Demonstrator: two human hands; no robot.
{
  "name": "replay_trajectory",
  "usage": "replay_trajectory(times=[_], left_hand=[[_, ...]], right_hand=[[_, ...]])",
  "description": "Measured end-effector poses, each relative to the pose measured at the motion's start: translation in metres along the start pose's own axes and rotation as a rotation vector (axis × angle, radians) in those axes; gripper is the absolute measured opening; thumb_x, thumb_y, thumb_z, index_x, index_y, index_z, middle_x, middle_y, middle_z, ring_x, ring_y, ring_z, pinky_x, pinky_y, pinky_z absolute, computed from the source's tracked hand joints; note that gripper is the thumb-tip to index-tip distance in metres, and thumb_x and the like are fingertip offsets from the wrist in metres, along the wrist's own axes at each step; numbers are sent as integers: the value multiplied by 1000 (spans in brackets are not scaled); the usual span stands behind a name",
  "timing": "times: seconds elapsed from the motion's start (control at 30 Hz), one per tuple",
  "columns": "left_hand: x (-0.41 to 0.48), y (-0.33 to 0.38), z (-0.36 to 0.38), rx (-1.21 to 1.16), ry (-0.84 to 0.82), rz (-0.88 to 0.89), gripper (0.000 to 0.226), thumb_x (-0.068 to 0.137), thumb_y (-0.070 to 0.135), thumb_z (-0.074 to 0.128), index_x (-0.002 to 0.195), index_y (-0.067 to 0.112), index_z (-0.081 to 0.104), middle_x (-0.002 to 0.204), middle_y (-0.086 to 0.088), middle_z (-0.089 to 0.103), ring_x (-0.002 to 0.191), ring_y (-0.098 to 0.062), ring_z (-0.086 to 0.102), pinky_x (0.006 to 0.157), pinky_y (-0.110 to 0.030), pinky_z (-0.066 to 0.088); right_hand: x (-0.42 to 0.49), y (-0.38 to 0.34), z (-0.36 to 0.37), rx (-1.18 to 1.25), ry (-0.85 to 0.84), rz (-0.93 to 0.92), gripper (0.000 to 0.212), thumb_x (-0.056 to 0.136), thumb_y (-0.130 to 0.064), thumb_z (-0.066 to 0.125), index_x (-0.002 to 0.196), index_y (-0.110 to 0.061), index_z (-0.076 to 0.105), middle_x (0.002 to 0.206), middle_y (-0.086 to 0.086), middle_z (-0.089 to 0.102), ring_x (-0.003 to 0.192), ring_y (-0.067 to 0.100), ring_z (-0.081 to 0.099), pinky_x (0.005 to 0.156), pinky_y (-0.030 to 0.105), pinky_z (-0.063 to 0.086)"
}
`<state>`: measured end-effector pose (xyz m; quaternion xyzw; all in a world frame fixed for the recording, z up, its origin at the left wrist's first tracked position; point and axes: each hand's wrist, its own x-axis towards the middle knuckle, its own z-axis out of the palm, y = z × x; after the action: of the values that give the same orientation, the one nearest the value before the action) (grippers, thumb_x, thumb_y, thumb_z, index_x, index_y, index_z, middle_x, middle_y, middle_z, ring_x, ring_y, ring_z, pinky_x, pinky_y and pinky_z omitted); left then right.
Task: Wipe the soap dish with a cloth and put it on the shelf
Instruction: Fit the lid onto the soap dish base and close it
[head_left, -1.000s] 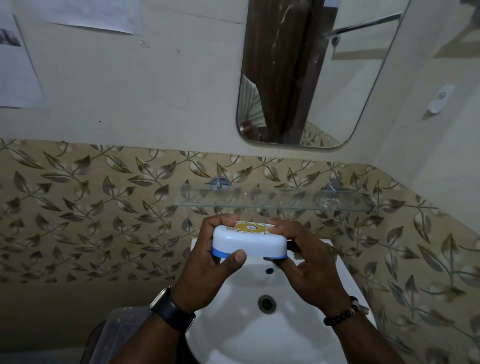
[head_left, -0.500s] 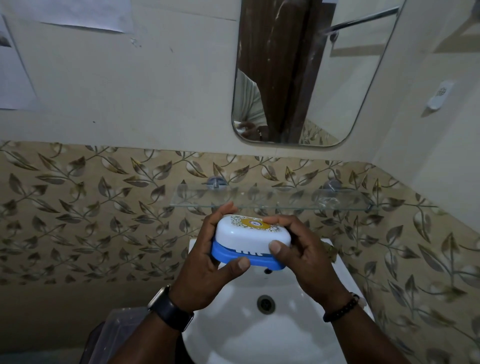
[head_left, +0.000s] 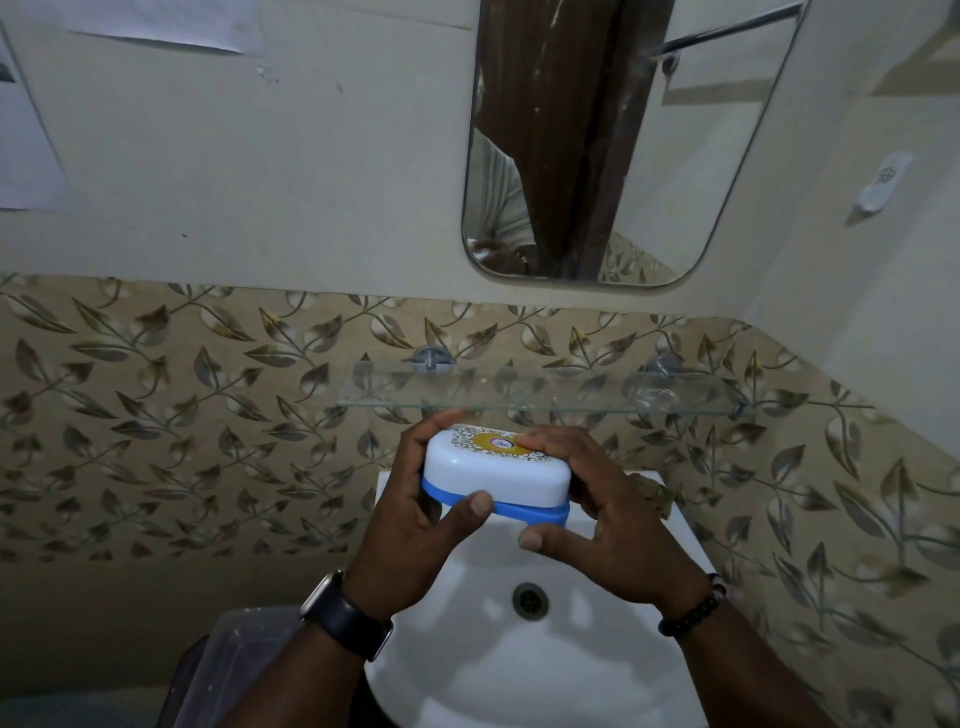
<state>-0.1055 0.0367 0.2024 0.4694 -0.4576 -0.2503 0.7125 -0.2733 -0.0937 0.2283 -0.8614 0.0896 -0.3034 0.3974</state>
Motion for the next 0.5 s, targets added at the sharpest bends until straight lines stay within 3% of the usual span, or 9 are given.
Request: replay_trajectory(times=[0.17, 0.33, 0.5], left_hand=[[0, -1, -3, -29, 35, -5, 83, 74, 55, 77, 142, 24, 41, 130, 7, 63, 118, -21, 64, 89, -24, 55], [0, -3, -5, -57, 39, -15, 85, 74, 54, 78, 145, 25, 42, 136, -1, 61, 122, -26, 62, 92, -29, 55], [-1, -6, -8, -105, 55, -42, 81, 75, 51, 80, 144, 30, 45, 140, -5, 59, 126, -31, 59, 99, -40, 53]], right_hand=[[-1, -2, -1, -2, -10, -20, 71, 79, -45, 79, 139, -21, 51, 141, -4, 50, 135, 23, 49, 104, 40, 51], [-1, -3, 1, 77, 85, 26, 47, 86, -43, 72, 127, -23, 61, 130, -5, 60, 123, 24, 59, 93, 40, 58], [0, -3, 4, 156, 112, 50, 41, 84, -36, 73, 121, -21, 64, 125, -1, 62, 118, 29, 62, 85, 50, 61]])
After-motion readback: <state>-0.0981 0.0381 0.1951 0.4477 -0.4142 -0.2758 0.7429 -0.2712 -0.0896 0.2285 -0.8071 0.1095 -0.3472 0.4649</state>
